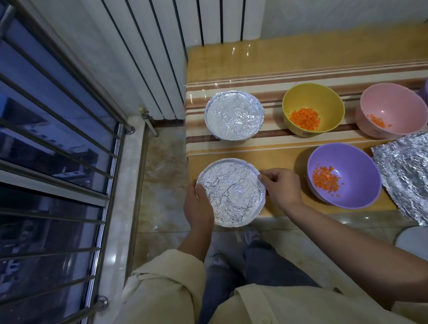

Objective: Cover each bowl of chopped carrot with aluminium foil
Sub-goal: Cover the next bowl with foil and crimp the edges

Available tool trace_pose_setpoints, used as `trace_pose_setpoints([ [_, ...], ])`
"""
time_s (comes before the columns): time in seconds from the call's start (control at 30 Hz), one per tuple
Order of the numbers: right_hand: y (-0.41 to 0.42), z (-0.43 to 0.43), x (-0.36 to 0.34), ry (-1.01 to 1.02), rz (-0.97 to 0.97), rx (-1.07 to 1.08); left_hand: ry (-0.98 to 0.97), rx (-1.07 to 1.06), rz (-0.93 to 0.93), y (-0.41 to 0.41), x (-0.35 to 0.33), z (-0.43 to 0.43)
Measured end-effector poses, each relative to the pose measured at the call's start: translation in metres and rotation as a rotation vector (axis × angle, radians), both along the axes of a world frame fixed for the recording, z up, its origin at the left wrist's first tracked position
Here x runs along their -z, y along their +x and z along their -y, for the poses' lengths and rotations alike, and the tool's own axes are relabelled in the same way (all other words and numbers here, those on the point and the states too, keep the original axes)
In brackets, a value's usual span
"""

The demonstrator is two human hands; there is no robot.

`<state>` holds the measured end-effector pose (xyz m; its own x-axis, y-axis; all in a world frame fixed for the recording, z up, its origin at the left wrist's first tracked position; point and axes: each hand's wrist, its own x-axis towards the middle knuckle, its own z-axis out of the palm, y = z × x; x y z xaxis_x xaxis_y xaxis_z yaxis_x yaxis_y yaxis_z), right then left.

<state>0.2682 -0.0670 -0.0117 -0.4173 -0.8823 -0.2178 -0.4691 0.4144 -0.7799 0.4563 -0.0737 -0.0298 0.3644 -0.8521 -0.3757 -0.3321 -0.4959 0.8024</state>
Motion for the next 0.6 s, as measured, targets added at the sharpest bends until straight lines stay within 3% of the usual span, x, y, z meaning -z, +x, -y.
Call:
trace_pose_setpoints([
  [0.13, 0.005, -0.002, -0.005, -0.041, -0.064, -0.025, -0.023, -0.029, -0.07, -0.003, 0.007, 0.003],
  [0.23, 0.005, 0.0, 0.0, 0.015, -0.009, 0.009, -0.035, -0.035, -0.104, -0.002, 0.008, 0.003],
  [0.4, -0.009, 0.003, 0.013, 0.2, 0.559, 0.214, -0.01, -0.038, -0.104, -0.003, 0.005, 0.004],
  [0.6, 0.001, -0.002, 0.022, 0.219, 0.475, 0.16, -0.002, -0.061, -0.097, -0.006, 0.002, 0.001],
])
